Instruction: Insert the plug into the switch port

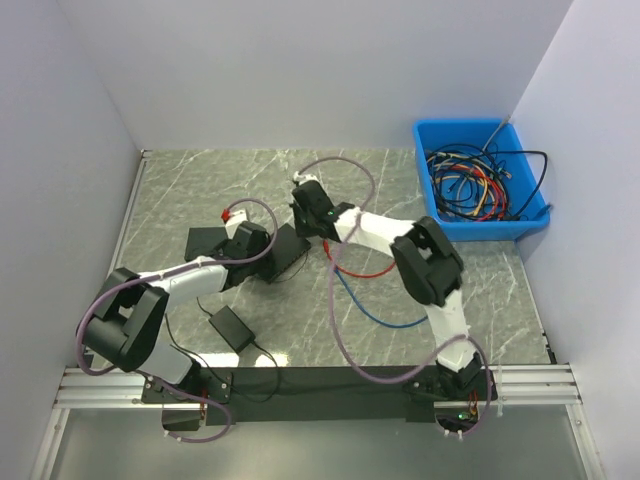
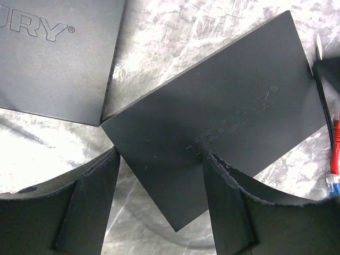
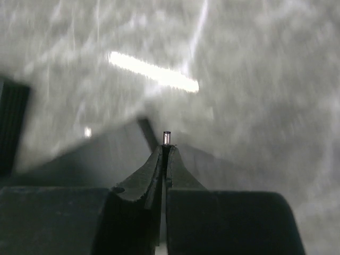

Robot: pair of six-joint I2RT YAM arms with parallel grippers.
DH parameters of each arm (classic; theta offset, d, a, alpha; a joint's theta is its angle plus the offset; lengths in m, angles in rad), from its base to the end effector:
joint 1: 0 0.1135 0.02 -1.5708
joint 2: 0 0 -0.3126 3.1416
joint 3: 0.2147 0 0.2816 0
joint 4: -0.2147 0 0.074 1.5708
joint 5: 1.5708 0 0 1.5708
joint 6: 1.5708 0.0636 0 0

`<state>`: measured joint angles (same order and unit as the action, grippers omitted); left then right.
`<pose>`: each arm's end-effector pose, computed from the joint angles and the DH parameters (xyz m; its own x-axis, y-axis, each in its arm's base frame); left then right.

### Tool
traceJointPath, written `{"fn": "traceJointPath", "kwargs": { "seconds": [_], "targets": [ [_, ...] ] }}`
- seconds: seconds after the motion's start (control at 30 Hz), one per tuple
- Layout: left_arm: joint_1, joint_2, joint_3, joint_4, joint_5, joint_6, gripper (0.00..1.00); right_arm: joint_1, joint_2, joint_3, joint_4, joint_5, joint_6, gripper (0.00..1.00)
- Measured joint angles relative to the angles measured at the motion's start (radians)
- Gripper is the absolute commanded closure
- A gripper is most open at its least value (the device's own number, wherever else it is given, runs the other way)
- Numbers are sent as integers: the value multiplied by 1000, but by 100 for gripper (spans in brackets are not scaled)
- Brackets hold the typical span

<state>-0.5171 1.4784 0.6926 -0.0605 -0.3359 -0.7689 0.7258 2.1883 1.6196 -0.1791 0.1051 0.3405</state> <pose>0.2858 -0.1384 0.1722 -0.6603 -0.3797 -0.6479 -0.2536 0.9248 -0.2835 0.4276 0.3705 0.1774 -0.6807 -0.1600 -0.7149 -0.3981 0.9000 0.1776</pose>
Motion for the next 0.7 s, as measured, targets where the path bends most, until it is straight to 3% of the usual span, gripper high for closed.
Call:
{"fn": "traceJointPath", "kwargs": {
  "seconds": [0.33,0.7],
  "targets": [
    [-24,11,40,-47,-49,19,31,74,-572,-578,50,-28,61,100],
    [-26,-47,215,-85,-211,115,24,168,-620,-803,22,2,82,100]
  ]
}}
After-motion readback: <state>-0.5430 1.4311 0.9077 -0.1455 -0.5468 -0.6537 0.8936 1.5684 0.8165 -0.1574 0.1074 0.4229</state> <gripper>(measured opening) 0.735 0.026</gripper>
